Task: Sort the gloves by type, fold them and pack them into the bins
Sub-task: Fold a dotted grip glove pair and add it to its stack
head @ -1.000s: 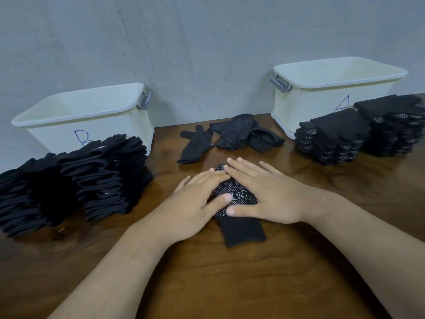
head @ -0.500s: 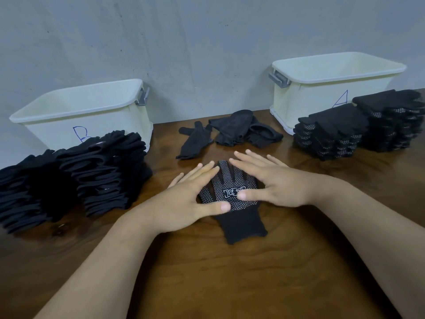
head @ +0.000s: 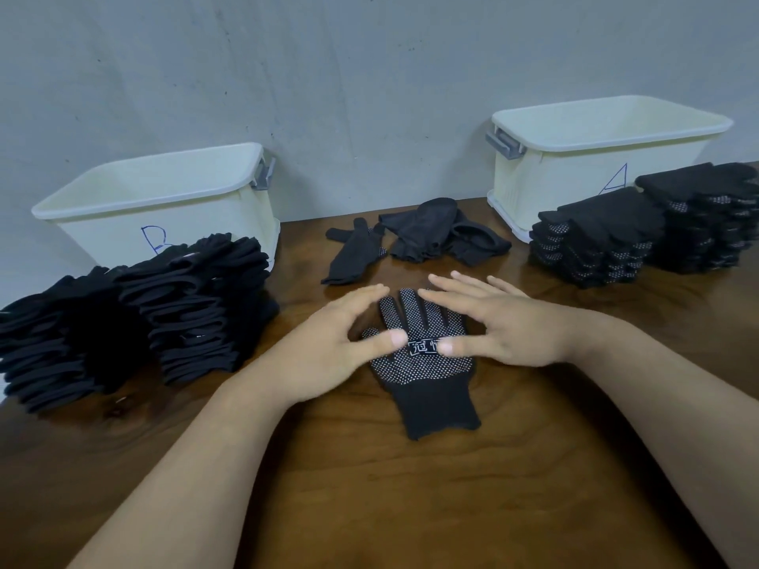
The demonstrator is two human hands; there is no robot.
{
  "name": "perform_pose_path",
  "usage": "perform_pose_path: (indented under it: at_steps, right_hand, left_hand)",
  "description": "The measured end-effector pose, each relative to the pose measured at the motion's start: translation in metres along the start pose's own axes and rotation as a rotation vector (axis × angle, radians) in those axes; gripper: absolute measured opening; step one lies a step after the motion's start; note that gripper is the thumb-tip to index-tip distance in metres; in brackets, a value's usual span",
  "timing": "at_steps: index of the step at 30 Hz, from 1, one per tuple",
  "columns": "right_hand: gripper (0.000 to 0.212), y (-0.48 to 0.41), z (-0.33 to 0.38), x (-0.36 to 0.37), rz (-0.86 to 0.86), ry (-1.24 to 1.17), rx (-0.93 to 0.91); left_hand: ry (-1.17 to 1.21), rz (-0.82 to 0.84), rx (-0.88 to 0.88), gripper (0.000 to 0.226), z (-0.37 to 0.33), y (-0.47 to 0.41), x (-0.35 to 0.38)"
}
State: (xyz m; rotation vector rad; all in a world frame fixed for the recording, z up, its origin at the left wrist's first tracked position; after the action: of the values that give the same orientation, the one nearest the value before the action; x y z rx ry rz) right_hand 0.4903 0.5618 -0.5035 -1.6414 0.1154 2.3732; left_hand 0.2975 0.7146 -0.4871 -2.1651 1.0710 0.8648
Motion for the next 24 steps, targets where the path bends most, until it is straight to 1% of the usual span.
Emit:
perform_pose_path:
  at_steps: [1,3,5,8,11,15,18,19,21,24]
  right_hand:
    - [0.088,-0.001,0.000,-0.003,-0.053,-0.032,0.014]
    - [0.079,-0.004,0.000,-0.005,-0.154,-0.086,0.039]
    - [0.075,-0.007,0.005,-0.004,-0.219,-0.122,0.033]
    - [0.072,-0.017,0.018,0.000,-0.286,-0.068,-0.011]
    - [0.065,-0.034,0.037,0.002,-0.324,-0.007,-0.029]
    - [0.051,-0.066,0.064,0.002,-0.290,0.150,-0.143]
    - [0.051,-0.090,0.076,0.001,-0.268,0.297,-0.201]
    - [0.052,-0.096,0.078,0.001,-0.277,0.311,-0.202]
    - [0.052,-0.102,0.082,-0.006,-0.337,0.250,-0.186]
    - [0.042,-0.101,0.083,-0.036,-0.563,0.003,-0.181]
  left_hand:
    - [0.029,-0.101,-0.026,0.073,0.002,-0.003,-0.006]
    - [-0.001,-0.266,-0.050,0.046,0.006,-0.005,-0.014]
    - [-0.020,-0.374,-0.079,0.030,0.012,-0.006,-0.016]
    - [-0.040,-0.459,-0.119,0.021,0.016,-0.010,-0.016]
    - [-0.017,-0.529,-0.149,0.015,0.019,-0.013,-0.019]
    - [0.027,-0.609,-0.196,0.014,0.026,-0.013,-0.023]
    - [0.010,-0.643,-0.210,0.024,0.030,-0.014,-0.024]
    - [0.010,-0.648,-0.207,0.027,0.030,-0.014,-0.024]
    - [0.020,-0.645,-0.198,0.032,0.030,-0.013,-0.023]
    - [0.042,-0.681,-0.163,0.044,0.024,-0.012,-0.026]
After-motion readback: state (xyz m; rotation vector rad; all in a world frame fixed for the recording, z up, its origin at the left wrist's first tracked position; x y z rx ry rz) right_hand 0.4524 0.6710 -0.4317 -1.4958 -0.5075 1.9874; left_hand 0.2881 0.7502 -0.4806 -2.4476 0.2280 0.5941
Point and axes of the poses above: each hand's wrist, its own y-axis away from the middle knuckle, its own x-axis out of the palm, z = x × y, the point moved 5 cm from there along -y, towards the middle knuckle, and after that the axes turned 15 degrees about -z, right-handed, at the moved point
